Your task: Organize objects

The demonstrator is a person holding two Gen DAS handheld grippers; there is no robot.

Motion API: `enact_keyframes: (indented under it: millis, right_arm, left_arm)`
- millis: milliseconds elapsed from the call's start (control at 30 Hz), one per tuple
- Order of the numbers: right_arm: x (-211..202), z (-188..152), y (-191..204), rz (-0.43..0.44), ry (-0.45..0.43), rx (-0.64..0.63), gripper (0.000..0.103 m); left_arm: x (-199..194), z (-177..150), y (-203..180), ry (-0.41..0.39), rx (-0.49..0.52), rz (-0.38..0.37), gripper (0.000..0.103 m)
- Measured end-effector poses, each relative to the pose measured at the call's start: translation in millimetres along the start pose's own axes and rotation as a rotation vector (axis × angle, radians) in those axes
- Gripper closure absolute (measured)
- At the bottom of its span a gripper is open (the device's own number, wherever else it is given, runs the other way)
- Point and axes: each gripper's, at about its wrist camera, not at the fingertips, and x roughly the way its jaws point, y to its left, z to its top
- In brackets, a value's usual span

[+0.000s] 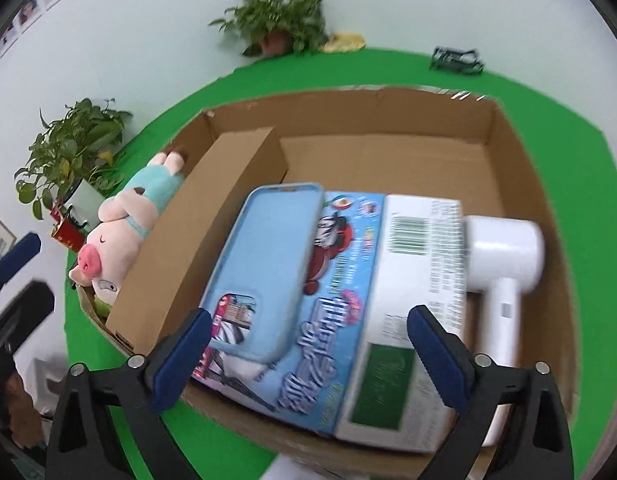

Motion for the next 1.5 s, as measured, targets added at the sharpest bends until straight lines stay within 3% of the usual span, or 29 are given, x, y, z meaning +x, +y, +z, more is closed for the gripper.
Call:
enact_keyframes:
  millis: [33, 233, 500, 567, 633, 700, 900, 1033, 1267, 1367, 1500]
  right_arm:
    - [8.6, 2.9, 3.8, 0.024, 0.024, -0.015, 0.030]
    - [34.9, 7.7, 16.8, 0.018, 0.065, -0.030, 0.062]
    - [35.9, 7.0, 26.5, 0.031, 0.061, -0.051, 0.066]
    - [29.4, 6.2, 28.2, 0.011, 0.036, -0.072, 0.060]
    - [17.4, 3.6, 28.3, -0.033, -0.008, -0.092, 0.014]
    - [-1.7, -1.4, 25.3, -0.075, -0.088, -0.100, 0.000]
    - [-53.5, -22.7, 16.4, -0.184, -0.218, -0.112, 0.000]
    - [-92.8, -61.5, 12.9, -0.139, -0.261, -0.102, 0.000]
    - [-92.9, -143.6, 5.4, -0.004, -0.094, -0.006, 0.000]
    - [-78.7, -162.8, 0.7, 0.036, -0.039, 0.071, 0.000]
    - [-68.1, -178.0, -10.6, 0.162, 0.014, 0.204, 0.000]
  left_arm:
    - [0.6, -2.3, 1.1, 0.003, -0.006, 0.000, 0.008]
    - [4.0, -12.3, 9.9, 0.020, -0.025, 0.000, 0.008]
    - [3.7, -17.1, 15.4, 0.021, -0.040, -0.008, 0.008]
    - [3.1, -16.9, 14.4, 0.017, -0.038, -0.005, 0.008]
    - [2.4, -16.5, 13.9, 0.011, -0.037, 0.000, 0.008]
    - [1.3, -16.5, 13.7, -0.001, -0.039, -0.001, 0.008]
    - [-1.9, -18.8, 9.2, -0.025, -0.069, -0.038, 0.008]
    - [-4.5, -25.8, -2.3, -0.003, -0.045, -0.116, 0.008]
    - [18.1, -45.9, -27.5, 0.234, -0.043, -0.455, 0.008]
    - [34.2, -53.5, -43.8, 0.316, -0.036, -0.561, 0.008]
    - [52.2, -67.7, -61.8, 0.420, -0.052, -0.671, 0.009]
